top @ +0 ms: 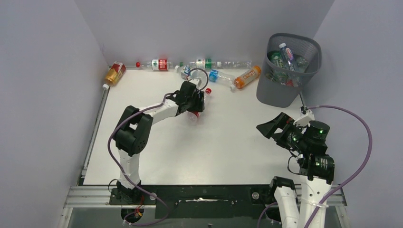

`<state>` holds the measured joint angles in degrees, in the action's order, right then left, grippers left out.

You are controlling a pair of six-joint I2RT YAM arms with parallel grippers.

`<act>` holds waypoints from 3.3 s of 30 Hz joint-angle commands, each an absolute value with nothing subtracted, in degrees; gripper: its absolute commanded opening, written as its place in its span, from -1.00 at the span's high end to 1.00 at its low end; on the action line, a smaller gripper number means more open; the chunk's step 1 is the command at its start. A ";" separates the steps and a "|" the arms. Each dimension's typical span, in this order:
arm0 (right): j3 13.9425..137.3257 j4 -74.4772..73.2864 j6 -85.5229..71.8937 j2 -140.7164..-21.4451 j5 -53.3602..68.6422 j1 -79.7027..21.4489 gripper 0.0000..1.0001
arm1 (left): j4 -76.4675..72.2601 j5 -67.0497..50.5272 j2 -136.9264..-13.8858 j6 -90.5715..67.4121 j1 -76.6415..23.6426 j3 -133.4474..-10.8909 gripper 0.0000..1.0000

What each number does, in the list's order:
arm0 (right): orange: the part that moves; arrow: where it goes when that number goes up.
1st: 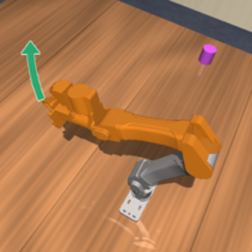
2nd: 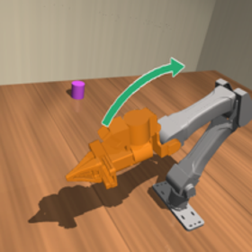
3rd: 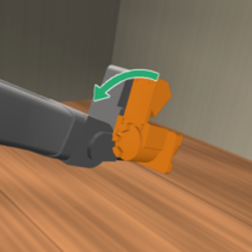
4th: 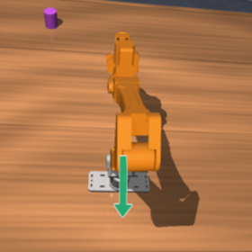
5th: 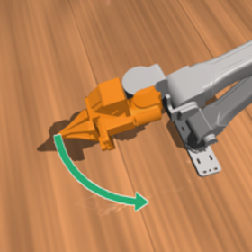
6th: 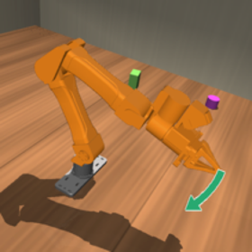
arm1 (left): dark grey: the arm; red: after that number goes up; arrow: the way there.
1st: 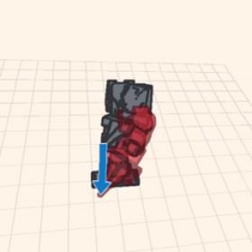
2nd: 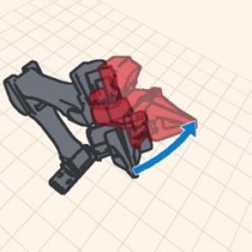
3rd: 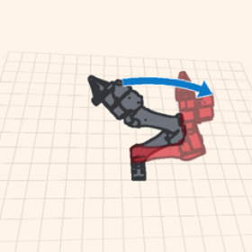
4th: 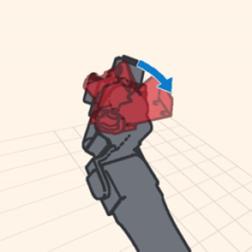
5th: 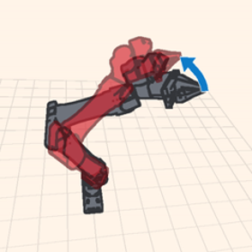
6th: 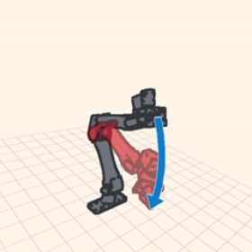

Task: Put the plastic bottles in the bin
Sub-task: Pick up the plastic bottle at the center of the board.

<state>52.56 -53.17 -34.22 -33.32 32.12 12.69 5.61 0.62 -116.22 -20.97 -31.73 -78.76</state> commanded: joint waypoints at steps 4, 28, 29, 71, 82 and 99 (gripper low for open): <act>53.58 -46.71 -34.82 -37.85 35.29 12.30 -0.96 | 4.94 -3.83 -102.14 -21.88 -37.51 -76.16 0.08; 58.25 -25.73 -45.94 -57.81 29.88 -8.54 -0.90 | -2.67 -10.81 -86.24 -29.92 -53.29 -66.62 0.08; 58.42 -25.89 -45.96 -58.20 28.85 -9.59 -0.90 | -2.76 -10.62 -86.05 -29.96 -53.59 -66.62 0.08; 38.84 -19.93 -53.82 -43.73 24.39 -15.92 0.01 | -5.31 -9.69 -83.39 -32.60 -58.14 -60.28 -0.47; 39.42 -20.20 -52.91 -44.41 24.31 -15.98 0.03 | -4.00 -8.95 -84.37 -31.68 -58.58 -62.75 -0.70; 40.18 -24.87 -51.99 -41.97 21.01 -15.98 0.06 | 0.04 -4.32 -79.46 -30.10 -58.37 -61.93 -0.72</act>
